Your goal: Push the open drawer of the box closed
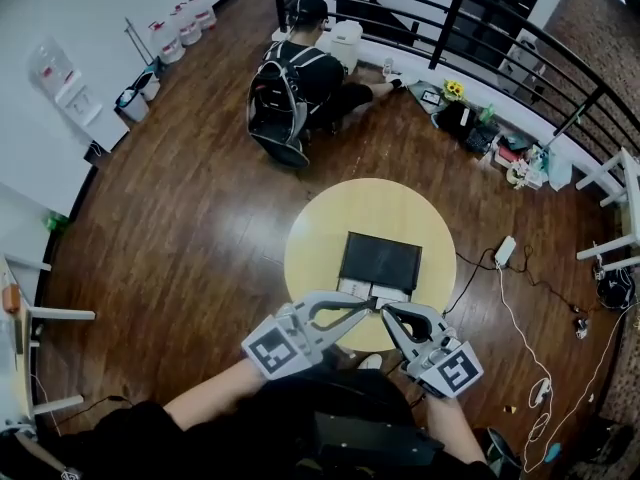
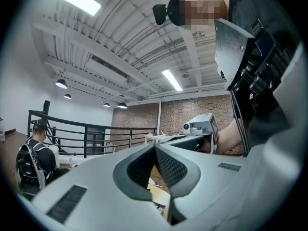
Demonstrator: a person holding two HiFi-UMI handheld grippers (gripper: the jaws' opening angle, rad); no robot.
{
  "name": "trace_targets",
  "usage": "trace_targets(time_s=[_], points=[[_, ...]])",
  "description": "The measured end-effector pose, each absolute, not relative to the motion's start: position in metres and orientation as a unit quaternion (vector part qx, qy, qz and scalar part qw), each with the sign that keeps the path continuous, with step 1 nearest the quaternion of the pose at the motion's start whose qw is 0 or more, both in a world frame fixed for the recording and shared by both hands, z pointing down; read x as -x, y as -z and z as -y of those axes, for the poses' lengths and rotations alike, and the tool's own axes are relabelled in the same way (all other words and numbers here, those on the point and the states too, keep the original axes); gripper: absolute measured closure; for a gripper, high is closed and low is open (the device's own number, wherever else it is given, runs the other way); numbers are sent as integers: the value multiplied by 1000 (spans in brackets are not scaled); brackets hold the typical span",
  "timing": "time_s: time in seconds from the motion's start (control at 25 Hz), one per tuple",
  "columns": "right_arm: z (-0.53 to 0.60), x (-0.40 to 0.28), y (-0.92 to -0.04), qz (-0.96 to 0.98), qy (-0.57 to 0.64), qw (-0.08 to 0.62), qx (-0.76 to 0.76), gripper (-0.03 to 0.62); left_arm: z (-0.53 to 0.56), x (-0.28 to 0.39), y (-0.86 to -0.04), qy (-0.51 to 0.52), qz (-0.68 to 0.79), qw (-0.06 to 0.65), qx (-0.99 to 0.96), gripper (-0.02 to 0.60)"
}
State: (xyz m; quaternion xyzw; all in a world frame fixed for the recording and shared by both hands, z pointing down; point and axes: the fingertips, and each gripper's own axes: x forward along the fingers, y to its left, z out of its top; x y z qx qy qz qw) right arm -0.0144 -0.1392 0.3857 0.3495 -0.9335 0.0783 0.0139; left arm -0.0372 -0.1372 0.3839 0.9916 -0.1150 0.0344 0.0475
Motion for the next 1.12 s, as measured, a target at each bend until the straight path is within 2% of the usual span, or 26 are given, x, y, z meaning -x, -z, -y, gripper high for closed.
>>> trace_targets(time_s=[0.28, 0.84, 1.12], points=[[150, 25, -401, 928, -87, 22, -360, 585, 150, 53, -395, -28, 107, 54, -992, 552], [142, -34, -426, 941, -117, 29, -316, 585, 144, -5, -416, -43, 163, 57, -984, 552], [149, -56, -485, 930, -197, 23, -311, 585, 149, -27, -447, -58, 171, 68, -981, 552]])
